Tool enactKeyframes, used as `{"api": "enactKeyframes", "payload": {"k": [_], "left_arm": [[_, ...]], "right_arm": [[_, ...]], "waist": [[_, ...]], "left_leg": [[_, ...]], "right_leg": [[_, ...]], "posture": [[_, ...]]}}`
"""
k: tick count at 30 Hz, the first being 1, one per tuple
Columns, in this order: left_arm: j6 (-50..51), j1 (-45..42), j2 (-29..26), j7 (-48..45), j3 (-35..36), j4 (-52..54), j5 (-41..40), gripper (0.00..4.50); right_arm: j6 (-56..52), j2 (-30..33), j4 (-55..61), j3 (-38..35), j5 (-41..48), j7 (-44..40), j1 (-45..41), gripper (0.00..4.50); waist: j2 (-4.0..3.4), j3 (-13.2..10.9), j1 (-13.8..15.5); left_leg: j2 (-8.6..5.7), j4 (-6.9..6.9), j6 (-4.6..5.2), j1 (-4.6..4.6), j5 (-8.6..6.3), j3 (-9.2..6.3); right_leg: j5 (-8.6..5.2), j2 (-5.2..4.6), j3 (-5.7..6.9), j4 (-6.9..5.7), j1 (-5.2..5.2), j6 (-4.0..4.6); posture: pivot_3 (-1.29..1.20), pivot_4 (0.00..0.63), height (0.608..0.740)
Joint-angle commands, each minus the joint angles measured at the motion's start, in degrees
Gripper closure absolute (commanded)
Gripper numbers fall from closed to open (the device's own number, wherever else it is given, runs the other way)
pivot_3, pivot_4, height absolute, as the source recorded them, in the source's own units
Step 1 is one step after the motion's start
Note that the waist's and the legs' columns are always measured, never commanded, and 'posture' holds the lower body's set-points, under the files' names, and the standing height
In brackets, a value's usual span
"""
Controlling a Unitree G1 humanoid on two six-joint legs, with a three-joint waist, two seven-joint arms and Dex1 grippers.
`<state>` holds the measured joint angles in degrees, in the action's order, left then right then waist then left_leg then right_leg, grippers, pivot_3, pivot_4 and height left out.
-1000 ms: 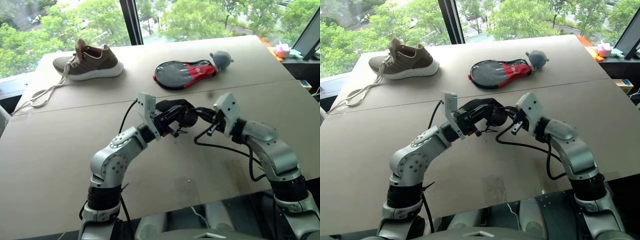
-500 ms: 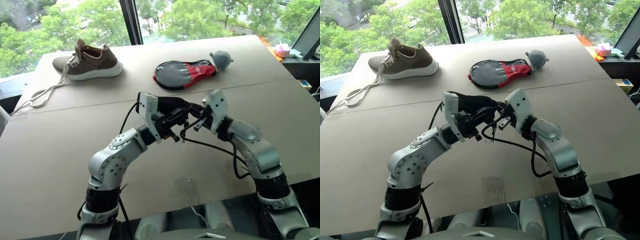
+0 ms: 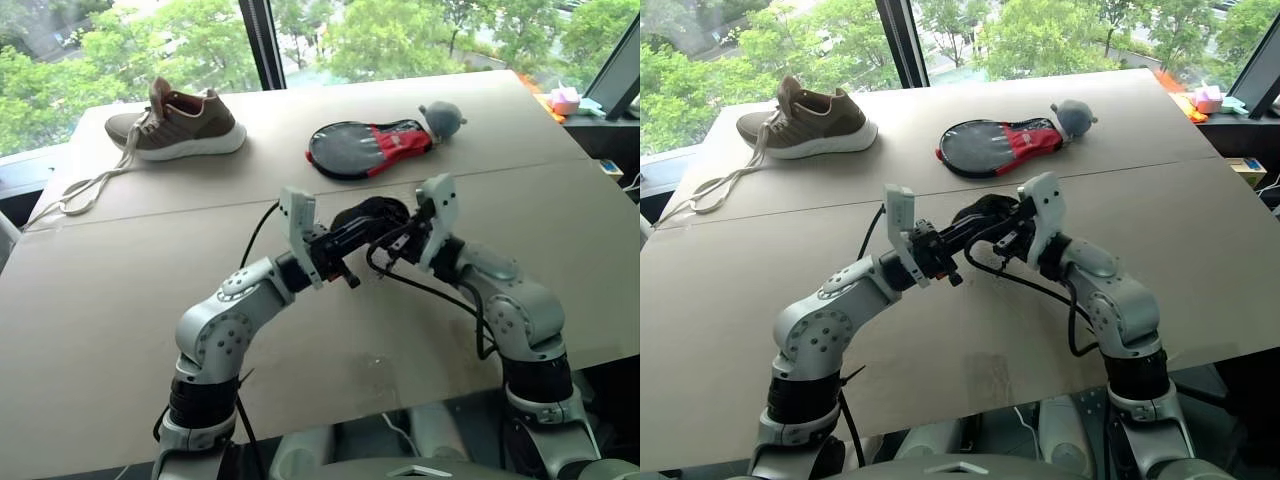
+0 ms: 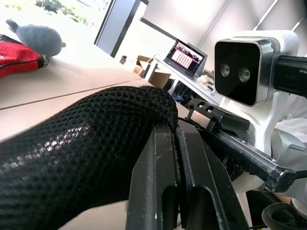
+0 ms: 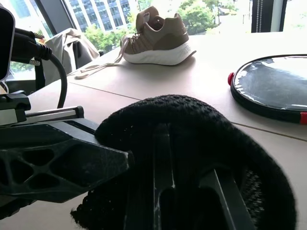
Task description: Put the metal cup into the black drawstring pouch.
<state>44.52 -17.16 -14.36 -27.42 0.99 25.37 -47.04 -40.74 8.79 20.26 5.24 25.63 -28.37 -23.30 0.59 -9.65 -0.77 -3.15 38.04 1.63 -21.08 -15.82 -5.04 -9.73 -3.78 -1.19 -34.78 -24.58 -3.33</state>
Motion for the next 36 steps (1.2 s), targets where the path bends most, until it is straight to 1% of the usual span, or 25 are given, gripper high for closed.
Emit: {"api": "enactKeyframes", "payload": {"k": [1, 3, 6, 13, 14, 17, 19, 20, 22, 25, 29, 30, 33, 36], "left_arm": [[-0.51, -0.14, -0.41, -0.93, -1.25, 0.84, -0.03, 4.5], [-1.08, -0.4, -0.64, -0.67, -0.71, -0.04, 0.63, 4.5], [-2.81, -1.54, -0.73, 0.9, 0.11, -2.9, 3.44, 4.5], [-4.58, -2.44, 0.95, 2.53, -1.21, -5.84, 7.0, 4.5], [-4.63, -2.61, 1.2, 2.9, -1.29, -6.3, 7.46, 4.5], [-4.72, -3.12, 2.07, 3.39, -1.09, -7.08, 7.74, 4.5], [-4.61, -3.51, 2.55, 3.7, -1.01, -7.45, 7.84, 4.5], [-4.51, -3.75, 2.87, 4.02, -0.93, -7.67, 7.81, 4.5], [-4.33, -4.33, 3.46, 4.77, -0.68, -8.11, 7.76, 4.5], [-3.75, -5.28, 4.21, 5.67, -0.27, -8.4, 7.19, 4.5], [-2.96, -6.5, 4.99, 6.28, 0.32, -8.31, 6.15, 4.5], [-2.88, -6.68, 5.12, 6.35, 0.37, -8.32, 6.06, 4.5], [-2.67, -6.78, 5.33, 6.34, 0.12, -8.21, 6.02, 4.5], [-2.33, -6.8, 5.67, 6.54, 0.65, -8.33, 5.55, 4.5]], "right_arm": [[1.64, 1.94, 4.28, 1.6, 0.47, -1.86, 0.28, 4.47], [2.3, 3.9, 3.97, 1.18, -0.27, -2.16, 0.85, 4.47], [1.58, 8.74, 5.23, -2.01, 0.97, -3.89, 2.2, 4.47], [-2.41, 18.26, 11.72, -8.58, 8.86, -8.51, 6.2, 4.47], [-2.95, 18.96, 12.42, -9.55, 10.2, -8.73, 6.59, 3.93], [-4.5, 20.13, 14.05, -11.95, 13.99, -8.43, 8.54, 2.85], [-5.62, 20.87, 14.46, -12.72, 15.2, -7.68, 10.33, 1.84], [-6.33, 22.22, 15.05, -12.04, 15.35, -8.36, 11.75, 1.84], [-6.15, 24.16, 15.59, -8.43, 12.61, -8.27, 13.2, 1.84], [-3.23, 23.48, 15.28, -2.08, 7.72, -6.77, 12.79, 1.84], [-4.91, 19.64, 15.42, 2.83, 7.39, -4.41, 12.05, 1.84], [-5.92, 17.77, 14.48, 3.09, 8.01, -3.11, 11.88, 1.84], [-7.75, 11.92, 10.5, 2.25, 8.19, 2.05, 10.65, 1.84], [-8.17, 7.98, 10.2, 1.06, 9.23, 4.73, 9.55, 1.84]], "waist": [[0.0, 0.0, 0.04], [0.0, 0.0, 0.0], [0.0, 0.0, 0.19], [0.02, -0.01, 0.19], [0.02, -0.01, 0.18], [0.03, 0.0, 0.14], [0.03, 0.0, 0.21], [0.03, 0.0, 0.24], [0.04, 0.0, 0.37], [0.04, 0.0, 0.16], [0.06, 0.01, 0.19], [0.06, 0.01, 0.2], [0.08, 0.01, 0.23], [0.08, 0.02, 0.32]], "left_leg": [[0.0, 0.0, 0.0, 0.0, 0.0, 0.0], [-0.01, 0.0, 0.0, -0.01, 0.0, 0.01], [-0.01, 0.0, 0.0, -0.01, 0.0, 0.01], [0.0, 0.02, 0.06, -0.06, -0.03, 0.0], [0.0, 0.02, 0.12, -0.07, -0.07, -0.01], [0.01, 0.03, 0.24, -0.06, -0.13, 0.0], [0.02, 0.03, 0.27, -0.06, -0.15, -0.01], [0.03, 0.04, 0.27, -0.08, -0.15, -0.02], [0.02, 0.06, 0.27, -0.11, -0.15, -0.02], [0.01, 0.13, 0.27, -0.11, -0.15, 0.03], [0.03, 0.14, 0.2, -0.1, -0.11, -0.01], [0.03, 0.14, 0.05, -0.1, -0.02, -0.01], [0.02, 0.16, 0.02, -0.13, -0.01, -0.02], [0.0, 0.16, 0.02, -0.15, -0.01, -0.05]], "right_leg": [[0.0, 0.0, 0.0, 0.0, 0.0, 0.0], [0.0, 0.0, 0.0, 0.01, 0.0, 0.0], [0.0, 0.0, 0.0, 0.01, 0.0, 0.0], [-0.01, -0.01, 0.02, 0.04, 0.0, -0.01], [-0.01, -0.01, 0.02, 0.04, 0.0, -0.01], [0.0, -0.02, 0.02, 0.03, 0.01, -0.02], [0.0, -0.01, 0.05, 0.03, 0.01, -0.02], [0.0, -0.02, 0.05, 0.03, 0.01, -0.02], [0.0, -0.04, 0.06, 0.03, 0.01, -0.02], [0.0, -0.06, 0.05, 0.02, 0.01, -0.03], [0.0, -0.04, 0.08, -0.01, 0.01, -0.03], [0.0, -0.04, 0.08, -0.01, 0.01, -0.03], [0.0, -0.05, 0.08, 0.01, 0.01, -0.03], [0.0, -0.06, 0.09, 0.01, 0.01, -0.03]], "posture": [[0.0, 0.15, 0.74], [0.0, 0.15, 0.74], [0.0, 0.15, 0.74], [0.0, 0.15, 0.74], [0.0, 0.15, 0.74], [0.0, 0.15, 0.74], [0.0, 0.15, 0.74], [0.0, 0.15, 0.74], [0.0, 0.15, 0.74], [0.0, 0.15, 0.74], [0.0, 0.15, 0.74], [0.0, 0.15, 0.74], [0.0, 0.15, 0.74], [0.0, 0.15, 0.74]]}}
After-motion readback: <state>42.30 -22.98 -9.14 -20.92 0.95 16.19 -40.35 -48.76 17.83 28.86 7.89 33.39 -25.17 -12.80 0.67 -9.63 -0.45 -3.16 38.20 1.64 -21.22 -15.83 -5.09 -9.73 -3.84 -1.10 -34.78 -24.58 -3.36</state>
